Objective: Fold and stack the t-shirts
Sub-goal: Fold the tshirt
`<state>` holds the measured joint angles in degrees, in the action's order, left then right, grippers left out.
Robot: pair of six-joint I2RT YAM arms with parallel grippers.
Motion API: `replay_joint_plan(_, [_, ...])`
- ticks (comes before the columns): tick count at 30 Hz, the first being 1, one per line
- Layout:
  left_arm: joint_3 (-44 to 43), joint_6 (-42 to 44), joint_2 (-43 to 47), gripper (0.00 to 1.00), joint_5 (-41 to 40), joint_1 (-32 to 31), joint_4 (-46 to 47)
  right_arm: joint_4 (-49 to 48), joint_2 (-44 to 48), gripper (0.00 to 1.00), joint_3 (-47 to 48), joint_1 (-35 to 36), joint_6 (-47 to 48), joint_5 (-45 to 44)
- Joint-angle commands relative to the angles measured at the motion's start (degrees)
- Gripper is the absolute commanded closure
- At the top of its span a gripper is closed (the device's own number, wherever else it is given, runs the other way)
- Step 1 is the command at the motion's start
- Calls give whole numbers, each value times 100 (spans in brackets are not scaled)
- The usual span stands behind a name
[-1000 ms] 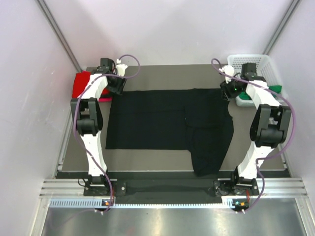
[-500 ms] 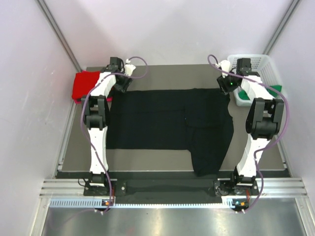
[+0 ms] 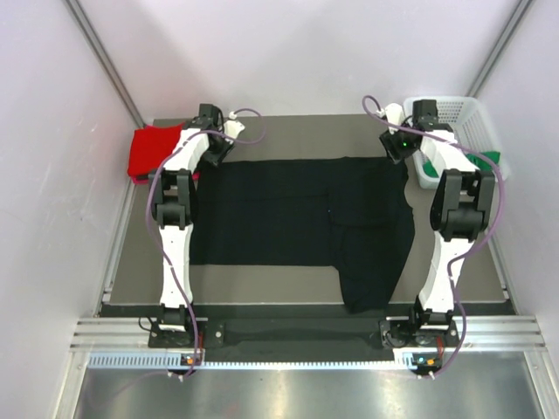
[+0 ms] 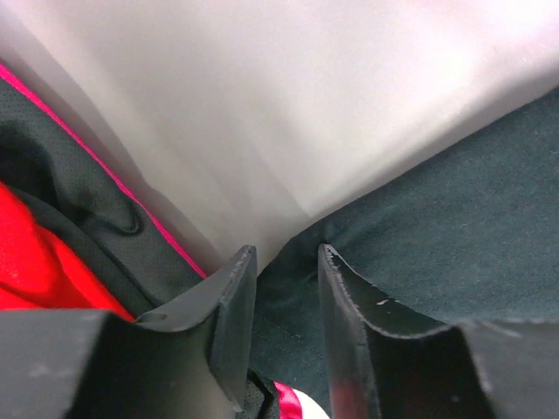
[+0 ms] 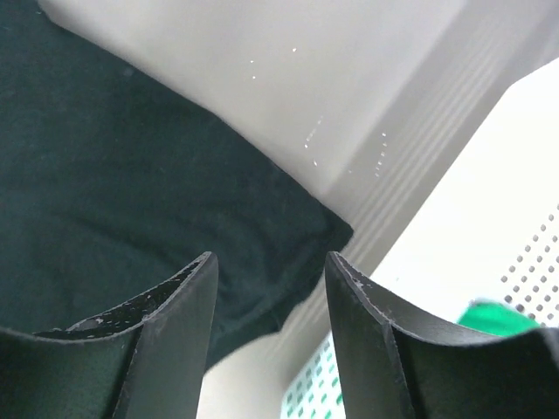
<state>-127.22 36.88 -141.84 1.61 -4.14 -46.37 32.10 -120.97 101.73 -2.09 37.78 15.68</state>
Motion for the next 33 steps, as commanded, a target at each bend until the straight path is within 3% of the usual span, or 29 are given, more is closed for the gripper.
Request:
replay_joint_plan(1, [-5,205,-19,61,-117,-16,-118,-212,-199,47,268,165,-51,-276])
replay_joint_plan(9, [109,240,-10,68,-108,-25,-83,-379,-471,43,347,349,-60,-856])
replay_joint_plan(16, [145,205,-28,68,-108,-25,-56,-634,-603,44,374,349,-139,-1435])
replay_joint_plan(25, [171,231,-37,80,-108,-43,-39,-222,-1042,46,646,358,-16,-1533])
replay_joint_plan(33, [206,232,-37,84,-301,-52,-21,68,-1306,51,777,367,71,-1533])
